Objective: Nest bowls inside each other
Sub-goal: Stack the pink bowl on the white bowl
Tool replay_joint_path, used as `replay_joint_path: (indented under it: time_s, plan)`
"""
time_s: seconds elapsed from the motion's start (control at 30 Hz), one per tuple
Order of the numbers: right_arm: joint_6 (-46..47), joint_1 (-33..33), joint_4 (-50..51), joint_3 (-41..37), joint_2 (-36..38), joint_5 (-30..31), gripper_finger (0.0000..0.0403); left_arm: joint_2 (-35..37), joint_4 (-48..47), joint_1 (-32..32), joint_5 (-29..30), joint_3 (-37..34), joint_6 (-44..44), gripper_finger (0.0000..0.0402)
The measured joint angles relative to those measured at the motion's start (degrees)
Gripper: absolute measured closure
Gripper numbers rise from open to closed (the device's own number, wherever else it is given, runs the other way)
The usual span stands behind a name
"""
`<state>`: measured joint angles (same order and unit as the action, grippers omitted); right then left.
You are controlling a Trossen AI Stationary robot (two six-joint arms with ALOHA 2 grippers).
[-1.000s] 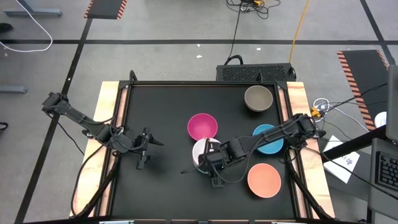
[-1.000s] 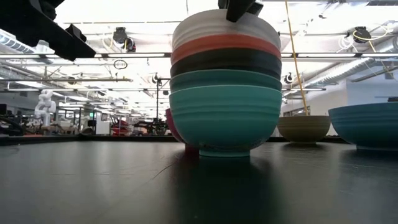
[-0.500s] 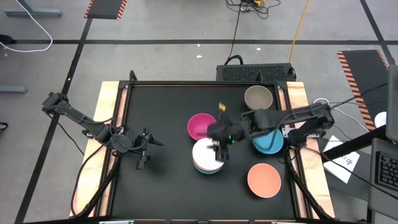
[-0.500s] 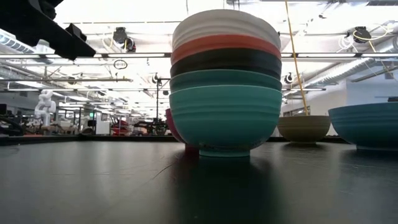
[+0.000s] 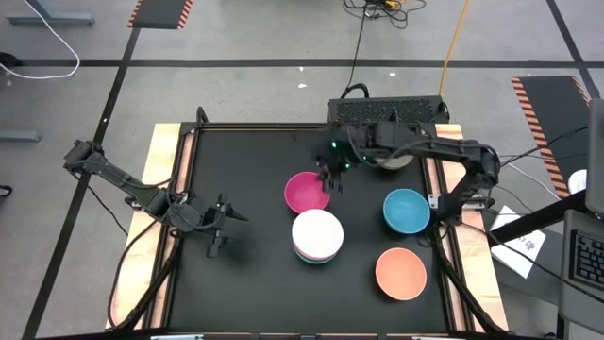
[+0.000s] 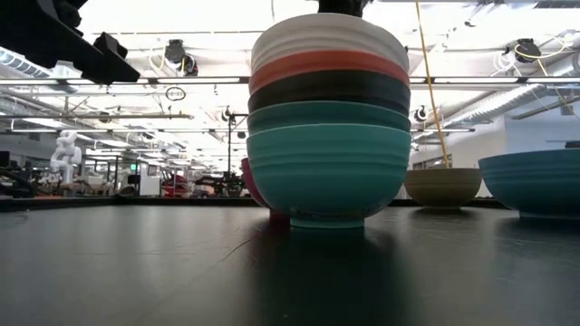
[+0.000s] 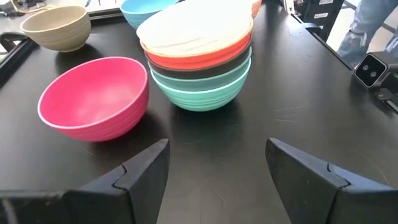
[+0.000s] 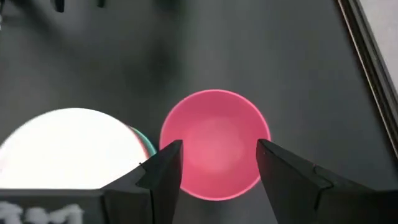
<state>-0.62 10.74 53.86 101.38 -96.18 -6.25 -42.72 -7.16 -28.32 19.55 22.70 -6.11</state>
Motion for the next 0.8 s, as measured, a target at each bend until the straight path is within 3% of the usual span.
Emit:
replay_joint_path:
  time_s: [0.3,0.8]
  plan:
    - [-8.51,11.61,-2.28,0.02,-5.06,-15.76,0.0209,0.00,-3.27,-0.02,0.02,0.00,-1.51,0.0133]
    - [-13.30,11.61,-1.31,0.04,-13.16,-14.77,0.0209,0.04,-4.61,0.00,0.00,0.00,-1.77,0.0133]
